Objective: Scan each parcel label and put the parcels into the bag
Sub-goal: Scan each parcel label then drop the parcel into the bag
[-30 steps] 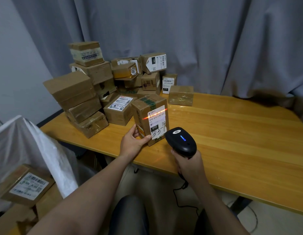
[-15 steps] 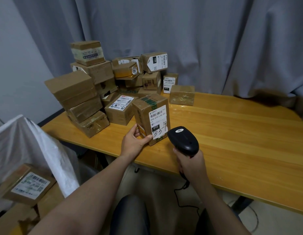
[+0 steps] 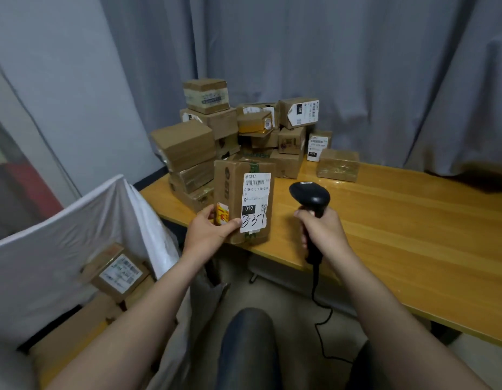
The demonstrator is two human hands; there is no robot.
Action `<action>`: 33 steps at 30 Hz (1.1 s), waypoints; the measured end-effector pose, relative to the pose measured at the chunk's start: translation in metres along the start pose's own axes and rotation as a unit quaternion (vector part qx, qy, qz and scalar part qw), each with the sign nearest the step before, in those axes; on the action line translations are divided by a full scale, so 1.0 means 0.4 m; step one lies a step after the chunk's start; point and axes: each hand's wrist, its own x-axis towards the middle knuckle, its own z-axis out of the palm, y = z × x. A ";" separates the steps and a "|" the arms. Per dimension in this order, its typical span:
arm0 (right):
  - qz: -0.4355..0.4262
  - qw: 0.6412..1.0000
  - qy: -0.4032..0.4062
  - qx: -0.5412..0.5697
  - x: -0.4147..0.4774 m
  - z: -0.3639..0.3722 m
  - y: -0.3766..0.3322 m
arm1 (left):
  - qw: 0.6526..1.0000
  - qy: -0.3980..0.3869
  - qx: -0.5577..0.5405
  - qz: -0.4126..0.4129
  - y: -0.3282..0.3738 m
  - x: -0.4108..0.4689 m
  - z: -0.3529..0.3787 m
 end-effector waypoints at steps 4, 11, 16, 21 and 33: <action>-0.018 0.999 -0.038 0.011 -0.034 0.068 -0.056 | 0.999 0.033 0.035 0.003 0.000 -0.067 -0.173; -0.013 0.995 -0.094 -0.010 -0.089 0.195 -0.094 | 0.987 0.023 0.141 -0.074 -0.032 -0.168 -0.460; -0.009 0.992 -0.127 -0.025 -0.125 0.257 -0.096 | 0.942 -0.023 0.280 -0.185 -0.088 -0.201 -0.597; -0.009 0.990 -0.138 -0.028 -0.145 0.272 -0.087 | 0.892 -0.065 0.377 -0.241 -0.192 -0.208 -0.605; 0.003 0.994 -0.107 -0.036 -0.117 0.229 -0.072 | 0.917 0.023 0.361 -0.168 -0.195 -0.124 -0.510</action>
